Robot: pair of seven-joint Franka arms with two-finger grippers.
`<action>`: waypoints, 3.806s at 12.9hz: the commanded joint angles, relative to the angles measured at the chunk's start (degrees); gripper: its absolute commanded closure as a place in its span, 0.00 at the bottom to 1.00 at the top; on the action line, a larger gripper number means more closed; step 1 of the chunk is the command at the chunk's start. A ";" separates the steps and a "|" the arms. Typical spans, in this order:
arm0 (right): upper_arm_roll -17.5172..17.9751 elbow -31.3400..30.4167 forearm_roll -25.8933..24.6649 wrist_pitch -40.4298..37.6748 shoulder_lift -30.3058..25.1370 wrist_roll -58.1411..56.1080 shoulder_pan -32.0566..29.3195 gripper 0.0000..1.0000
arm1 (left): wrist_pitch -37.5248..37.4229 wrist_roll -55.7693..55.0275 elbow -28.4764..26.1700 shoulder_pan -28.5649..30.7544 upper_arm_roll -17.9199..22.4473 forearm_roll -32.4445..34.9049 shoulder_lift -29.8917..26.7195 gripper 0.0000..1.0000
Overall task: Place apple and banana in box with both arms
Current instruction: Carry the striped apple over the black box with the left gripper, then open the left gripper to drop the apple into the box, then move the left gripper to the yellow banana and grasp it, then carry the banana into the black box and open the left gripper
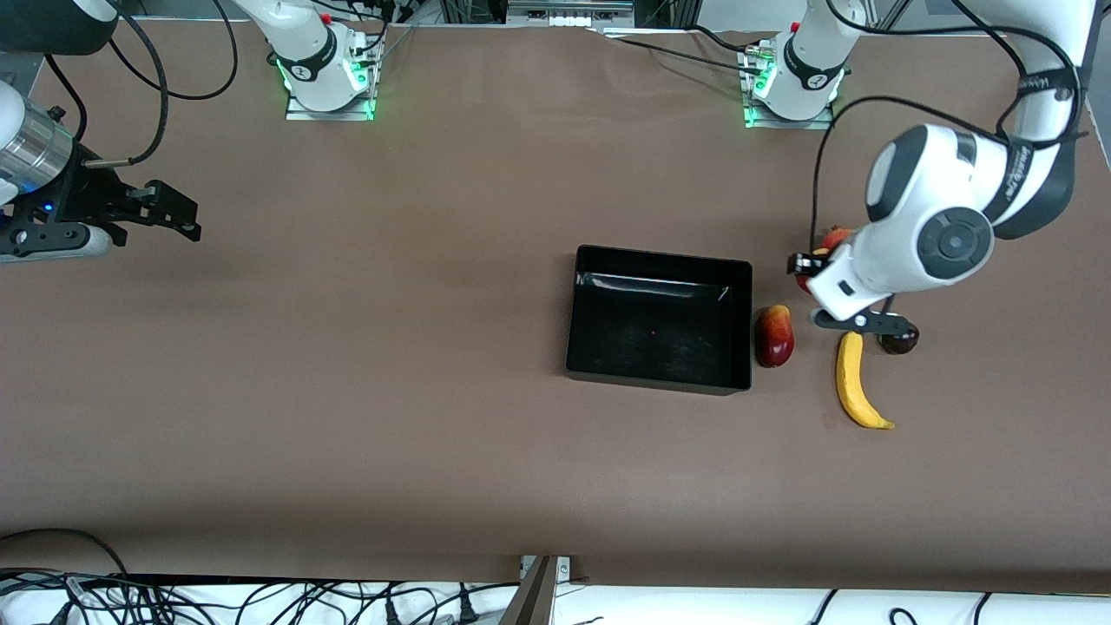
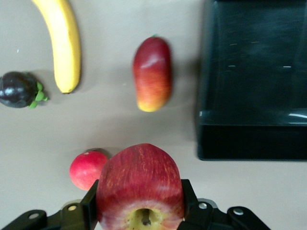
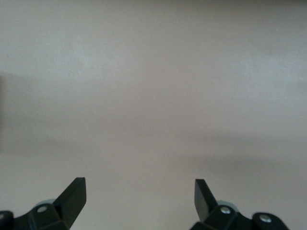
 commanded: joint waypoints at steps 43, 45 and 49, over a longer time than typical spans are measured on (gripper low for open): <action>0.65 0.10 -1.30 4.05 0.43 0.23 0.55 0.00 | 16.28 1.51 18.60 10.36 -0.23 8.38 25.63 1.00; 0.65 0.10 -1.30 4.14 0.43 0.23 0.55 0.00 | 9.33 0.72 22.73 6.41 -0.41 7.67 23.35 1.00; 0.65 0.19 -1.30 4.14 0.43 0.23 0.55 0.00 | 3.94 -7.33 23.10 -3.42 -6.56 5.92 21.22 1.00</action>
